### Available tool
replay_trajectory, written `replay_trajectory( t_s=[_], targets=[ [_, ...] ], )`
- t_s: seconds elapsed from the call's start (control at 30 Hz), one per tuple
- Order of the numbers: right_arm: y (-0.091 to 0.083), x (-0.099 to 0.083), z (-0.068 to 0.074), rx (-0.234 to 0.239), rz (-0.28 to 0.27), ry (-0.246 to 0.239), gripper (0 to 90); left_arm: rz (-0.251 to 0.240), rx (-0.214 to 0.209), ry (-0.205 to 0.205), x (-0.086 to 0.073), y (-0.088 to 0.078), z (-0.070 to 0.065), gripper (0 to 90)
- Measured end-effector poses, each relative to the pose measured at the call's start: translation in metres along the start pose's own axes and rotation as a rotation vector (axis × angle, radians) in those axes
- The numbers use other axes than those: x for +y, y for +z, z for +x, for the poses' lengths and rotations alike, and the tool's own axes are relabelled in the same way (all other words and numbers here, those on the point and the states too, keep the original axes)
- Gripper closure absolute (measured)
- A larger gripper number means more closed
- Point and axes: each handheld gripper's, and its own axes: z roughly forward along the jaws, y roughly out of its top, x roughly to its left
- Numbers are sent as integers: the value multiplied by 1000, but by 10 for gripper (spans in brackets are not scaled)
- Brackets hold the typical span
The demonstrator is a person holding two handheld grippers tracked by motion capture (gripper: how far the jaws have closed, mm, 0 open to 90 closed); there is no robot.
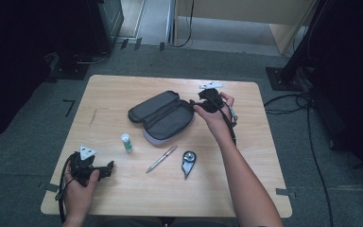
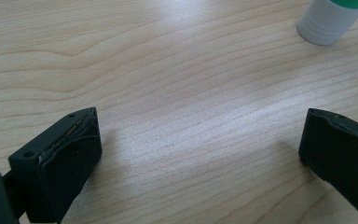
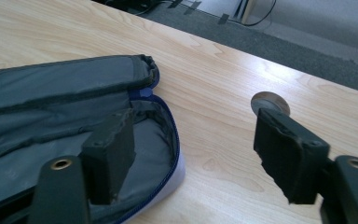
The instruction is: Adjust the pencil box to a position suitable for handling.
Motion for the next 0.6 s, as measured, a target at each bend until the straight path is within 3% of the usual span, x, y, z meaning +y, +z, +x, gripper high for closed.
replay_trajectory(
  t_s=[0.07, 0.13, 0.2, 0.27, 0.33, 0.4, 0.43, 0.6],
  targets=[
    [11, 2, 0, -16, 11, 10, 361, -1, -2, 3, 0, 0, 0, 0],
    [17, 3, 0, -51, 30, -3, 380, -1, -3, 4, 0, 0, -1, 0],
    [20, 3, 0, -55, 34, -16, 401, 0, -4, 6, 0, 0, 0, 0],
    [27, 3, 1, -33, 29, -60, 431, 0, -5, 7, 0, 0, -1, 0],
    [32, 3, 1, -17, 25, -74, 476, 1, -5, 8, 0, 0, -1, 0],
    [35, 3, 0, -2, 36, -68, 494, 1, -6, 8, 0, 0, -1, 0],
    [41, 3, -1, 27, 48, -54, 511, 3, -6, 11, 0, 0, 0, 0],
    [55, 0, -4, 41, 114, -50, 497, 1, -7, 8, 0, 0, -1, 0]
  ],
)
